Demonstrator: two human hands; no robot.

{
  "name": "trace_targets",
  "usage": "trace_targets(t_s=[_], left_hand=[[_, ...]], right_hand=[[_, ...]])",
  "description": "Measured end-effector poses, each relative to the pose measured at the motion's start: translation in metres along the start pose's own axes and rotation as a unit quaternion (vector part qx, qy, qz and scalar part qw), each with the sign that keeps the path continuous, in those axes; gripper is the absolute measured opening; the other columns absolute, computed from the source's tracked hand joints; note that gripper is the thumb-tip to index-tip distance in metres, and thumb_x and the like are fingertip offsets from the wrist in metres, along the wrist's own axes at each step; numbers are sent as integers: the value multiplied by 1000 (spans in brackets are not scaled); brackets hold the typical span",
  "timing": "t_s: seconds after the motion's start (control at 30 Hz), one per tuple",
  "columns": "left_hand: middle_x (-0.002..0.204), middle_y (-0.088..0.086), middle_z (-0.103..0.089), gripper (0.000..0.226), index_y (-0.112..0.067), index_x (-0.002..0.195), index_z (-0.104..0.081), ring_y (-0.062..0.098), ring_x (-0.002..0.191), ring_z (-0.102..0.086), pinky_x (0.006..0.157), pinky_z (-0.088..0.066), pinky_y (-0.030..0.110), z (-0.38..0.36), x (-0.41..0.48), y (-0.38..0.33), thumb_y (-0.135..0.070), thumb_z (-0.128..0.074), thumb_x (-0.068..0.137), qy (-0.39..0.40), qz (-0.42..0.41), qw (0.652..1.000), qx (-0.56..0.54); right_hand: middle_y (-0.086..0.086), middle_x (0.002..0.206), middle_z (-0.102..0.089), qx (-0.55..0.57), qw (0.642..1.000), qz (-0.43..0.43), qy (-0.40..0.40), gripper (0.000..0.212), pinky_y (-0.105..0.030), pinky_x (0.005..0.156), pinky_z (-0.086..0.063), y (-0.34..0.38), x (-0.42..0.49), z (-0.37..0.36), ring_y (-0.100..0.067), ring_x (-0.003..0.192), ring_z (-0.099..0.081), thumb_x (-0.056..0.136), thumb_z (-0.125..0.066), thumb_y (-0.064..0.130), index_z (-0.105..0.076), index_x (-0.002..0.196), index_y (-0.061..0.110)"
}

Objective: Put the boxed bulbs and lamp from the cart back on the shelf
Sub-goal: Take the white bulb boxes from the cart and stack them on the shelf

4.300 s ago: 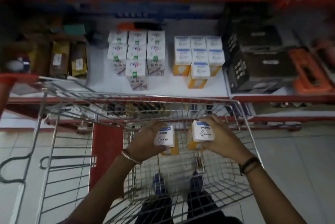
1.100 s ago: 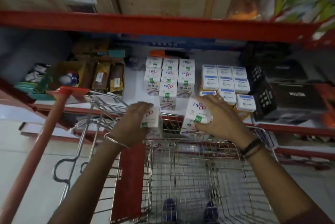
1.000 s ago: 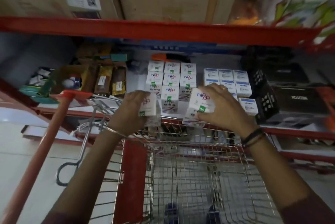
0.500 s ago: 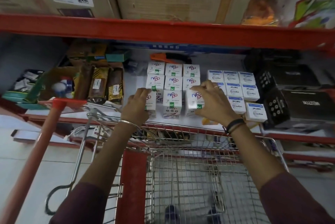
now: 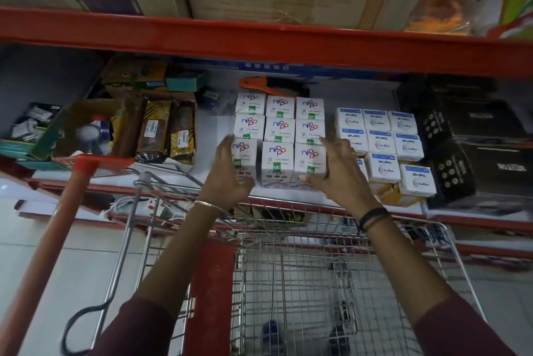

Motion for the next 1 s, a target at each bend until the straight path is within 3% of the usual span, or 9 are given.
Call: trace_targets(t_s=[0.1,0.23,0.33,0.47,0.6,0.73,0.8,0.9,1.0], left_hand=[[147,22,-28,75,-3,140,-15,34,134,-30,107,-30,44,4,4,4,-29,-60,86,-45,99,992,-59],[134,28,-46,60,-1,133,-31,41,121,-46,96,-39,41,0,15,17,-41,-46,91,2,224,973,-63],[118,24,-59,49,-3,117,-46,40,103,-57,82,-44,37,-4,19,19,-45,-47,90,13,232,969,-79],[115,20,-62,43,-6,113,-51,38,99,-59,83,-48,40,-6,22,18,-43,-48,90,16,213,972,-97],[114,20,-62,42,-6,113,-52,38,98,-59,85,-49,43,-7,25,20,-42,-48,91,8,211,973,-93],[112,20,-62,44,-4,114,-50,38,99,-59,76,-45,37,-11,25,19,-41,-47,91,2,205,973,-102],[119,22,-57,47,0,119,-46,39,107,-55,79,-41,34,-11,22,16,-38,-48,92,-27,181,980,-78],[141,27,-36,67,3,134,-29,40,130,-34,105,-34,47,-6,16,7,-45,-47,90,-91,56,993,40],[156,14,-10,78,-11,144,-9,30,143,-6,114,-10,47,-18,17,1,-57,-31,85,-20,-65,983,170]], right_hand=[[-14,132,-40,18,999,-25,-8,85,-38,83,-52,5,-2,1,-30,117,-48,75,-75,30,-24,142,18],[-15,130,-55,66,996,-60,7,77,-37,77,-55,11,1,-10,-31,106,-61,80,-71,27,-22,137,11],[-16,117,-65,100,987,-122,23,56,-32,68,-52,3,6,-21,-31,99,-64,87,-61,39,-40,124,3],[-20,115,-64,124,982,-140,38,41,-17,50,-37,-2,7,-27,-31,99,-62,93,-52,34,-49,114,-2],[-20,119,-64,131,982,-133,37,41,-21,67,-41,-5,9,-27,-32,105,-61,93,-53,30,-48,118,-3],[-20,113,-67,115,984,-137,19,45,-22,60,-42,-7,7,-29,-31,98,-64,92,-53,36,-52,116,-2],[-20,111,-64,15,992,-118,-31,50,-28,59,-49,-1,1,-26,-33,94,-63,91,-52,42,-48,117,0],[-20,130,-50,-114,988,-27,-96,64,-44,88,-49,14,-3,-21,-35,112,-53,89,-50,49,-38,130,2],[-12,155,-24,-129,987,79,-46,79,-44,114,-19,17,5,-29,-29,142,-23,86,-53,51,-21,145,7]])
Point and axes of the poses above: each hand's wrist, its own x-axis towards the middle knuckle, its own z-axis out of the back of the hand, y = z × x, the point moved 3 cm from there along x, towards the middle knuckle
